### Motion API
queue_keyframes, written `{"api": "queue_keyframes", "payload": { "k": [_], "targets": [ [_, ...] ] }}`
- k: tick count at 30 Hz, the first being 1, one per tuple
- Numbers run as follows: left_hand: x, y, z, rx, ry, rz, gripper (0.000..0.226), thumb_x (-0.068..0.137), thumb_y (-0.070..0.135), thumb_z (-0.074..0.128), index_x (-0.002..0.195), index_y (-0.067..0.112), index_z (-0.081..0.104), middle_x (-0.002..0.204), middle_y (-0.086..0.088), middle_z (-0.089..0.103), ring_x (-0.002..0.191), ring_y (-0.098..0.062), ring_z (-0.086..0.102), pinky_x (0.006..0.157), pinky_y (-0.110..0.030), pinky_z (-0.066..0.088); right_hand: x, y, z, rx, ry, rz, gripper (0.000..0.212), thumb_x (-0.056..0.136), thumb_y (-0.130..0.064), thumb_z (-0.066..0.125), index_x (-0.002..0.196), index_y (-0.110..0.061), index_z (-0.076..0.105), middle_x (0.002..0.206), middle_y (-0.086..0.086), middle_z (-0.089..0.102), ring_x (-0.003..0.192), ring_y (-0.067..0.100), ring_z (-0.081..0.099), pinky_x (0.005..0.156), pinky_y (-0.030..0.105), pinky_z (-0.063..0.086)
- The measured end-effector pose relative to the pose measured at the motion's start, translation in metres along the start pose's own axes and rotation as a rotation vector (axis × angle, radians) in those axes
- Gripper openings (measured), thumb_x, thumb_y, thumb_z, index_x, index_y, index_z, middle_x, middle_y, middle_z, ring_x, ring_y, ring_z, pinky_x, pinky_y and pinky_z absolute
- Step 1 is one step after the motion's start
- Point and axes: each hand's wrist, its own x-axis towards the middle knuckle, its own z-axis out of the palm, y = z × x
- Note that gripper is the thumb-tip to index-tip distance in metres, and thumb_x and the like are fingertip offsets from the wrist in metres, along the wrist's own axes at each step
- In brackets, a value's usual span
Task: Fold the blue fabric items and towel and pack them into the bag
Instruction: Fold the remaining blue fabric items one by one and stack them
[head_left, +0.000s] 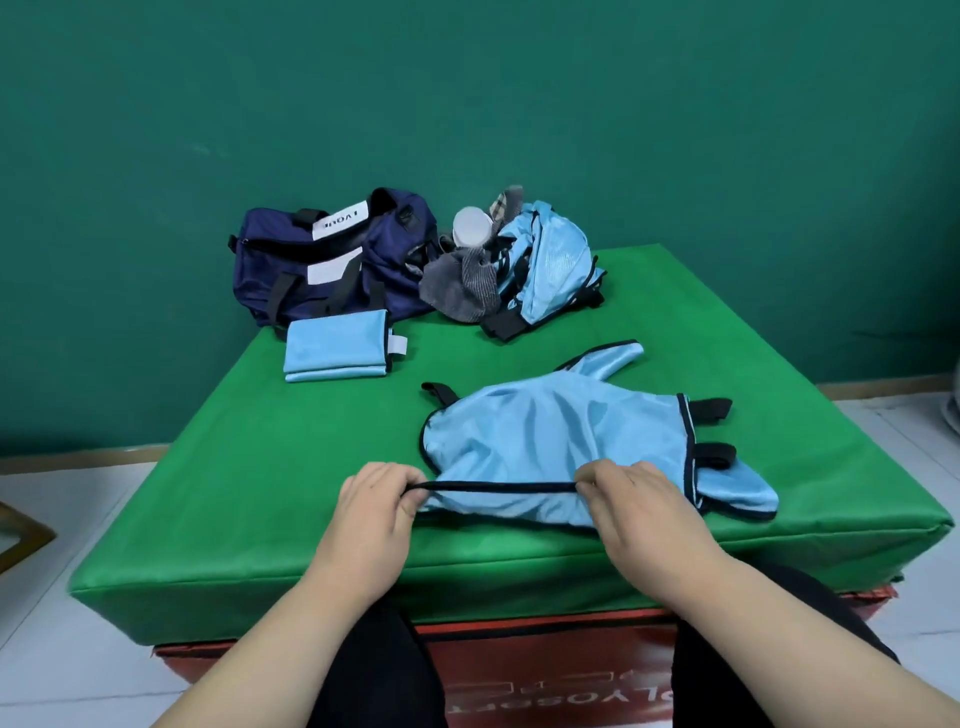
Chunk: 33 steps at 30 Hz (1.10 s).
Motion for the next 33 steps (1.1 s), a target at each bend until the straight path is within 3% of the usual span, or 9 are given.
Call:
{"api": "queue_keyframes", "payload": {
  "k": [3, 5, 8, 11, 13, 16, 19, 28, 33],
  "targets": [
    [0.019, 0.016, -0.033, -0.031, 0.016, 0.033, 0.025, 0.094, 0.038, 0.049, 0.092, 0.023, 0.069, 0.084, 0.028, 0.053, 0.084, 0.0, 0.048, 0.076, -0.023, 0.039, 0.015, 0.0, -0.041, 0.081, -0.127, 0.037, 0.021, 0.093, -0.051, 0.059, 0.097, -0.031, 0.064, 0.076, -0.017, 0.062, 0.076, 0.011, 0.053, 0.065, 0.026, 0.041],
    [0.036, 0.029, -0.062, -0.019, 0.019, 0.015, 0.011, 0.096, 0.025, 0.06, 0.095, 0.026, 0.071, 0.087, 0.029, 0.058, 0.088, 0.005, 0.052, 0.076, -0.01, 0.037, 0.024, 0.0, -0.068, 0.087, -0.071, -0.022, 0.021, 0.085, -0.052, 0.07, 0.093, -0.033, 0.067, 0.08, -0.021, 0.063, 0.076, 0.005, 0.055, 0.064, 0.021, 0.041],
    [0.057, 0.053, -0.108, 0.019, 0.049, 0.018, 0.015, 0.095, 0.021, 0.063, 0.102, 0.03, 0.073, 0.092, 0.036, 0.056, 0.09, 0.009, 0.054, 0.079, -0.001, 0.033, 0.039, -0.008, -0.106, 0.074, -0.049, -0.074, 0.015, 0.088, -0.045, 0.07, 0.095, -0.033, 0.067, 0.079, -0.027, 0.056, 0.077, -0.001, 0.055, 0.07, 0.024, 0.046],
    [0.072, 0.079, -0.152, 0.056, 0.091, 0.054, 0.016, 0.095, 0.022, 0.064, 0.105, 0.028, 0.075, 0.091, 0.04, 0.053, 0.097, 0.001, 0.056, 0.081, 0.002, 0.031, 0.047, -0.015, -0.141, 0.098, -0.036, -0.073, 0.008, 0.092, -0.04, 0.066, 0.097, -0.034, 0.066, 0.082, -0.028, 0.058, 0.083, -0.001, 0.056, 0.073, 0.016, 0.042],
    [0.08, 0.095, -0.18, 0.102, 0.094, 0.095, 0.016, 0.096, 0.024, 0.063, 0.105, 0.029, 0.074, 0.09, 0.039, 0.054, 0.097, -0.001, 0.056, 0.082, 0.001, 0.032, 0.048, -0.018, -0.163, 0.112, -0.003, -0.059, 0.006, 0.093, -0.038, 0.065, 0.095, -0.033, 0.067, 0.085, -0.023, 0.063, 0.085, 0.0, 0.058, 0.075, 0.018, 0.044],
    [0.088, 0.117, -0.218, 0.147, 0.107, 0.115, 0.015, 0.097, 0.029, 0.059, 0.102, 0.034, 0.073, 0.094, 0.028, 0.063, 0.097, -0.003, 0.059, 0.083, -0.018, 0.04, 0.048, -0.024, -0.192, 0.098, 0.022, -0.06, 0.004, 0.094, -0.033, 0.065, 0.097, -0.032, 0.068, 0.088, -0.024, 0.064, 0.088, -0.001, 0.057, 0.077, 0.018, 0.043],
    [0.093, 0.137, -0.252, 0.199, 0.122, 0.132, 0.014, 0.099, 0.033, 0.056, 0.094, 0.038, 0.068, 0.091, 0.025, 0.065, 0.092, -0.006, 0.06, 0.08, -0.026, 0.044, 0.047, -0.032, -0.221, 0.071, 0.013, -0.057, 0.007, 0.096, -0.032, 0.062, 0.099, -0.035, 0.067, 0.091, -0.026, 0.064, 0.092, -0.006, 0.056, 0.078, 0.014, 0.041],
    [0.087, 0.184, -0.334, 0.247, 0.227, 0.136, 0.014, 0.098, 0.03, 0.057, 0.089, 0.036, 0.065, 0.086, 0.024, 0.065, 0.084, 0.005, 0.056, 0.07, -0.009, 0.037, 0.016, -0.048, -0.274, 0.247, 0.013, 0.005, 0.026, 0.09, -0.018, 0.069, 0.09, -0.044, 0.07, 0.088, -0.028, 0.07, 0.084, -0.001, 0.066, 0.075, 0.016, 0.049],
    [0.083, 0.197, -0.36, 0.267, 0.268, 0.111, 0.014, 0.098, 0.029, 0.057, 0.09, 0.031, 0.068, 0.085, 0.018, 0.067, 0.084, -0.009, 0.059, 0.073, -0.026, 0.04, 0.009, -0.041, -0.274, 0.285, 0.065, 0.08, 0.026, 0.087, -0.009, 0.066, 0.082, -0.034, 0.073, 0.074, -0.018, 0.071, 0.065, -0.001, 0.06, 0.066, 0.021, 0.049]
  ]
}}
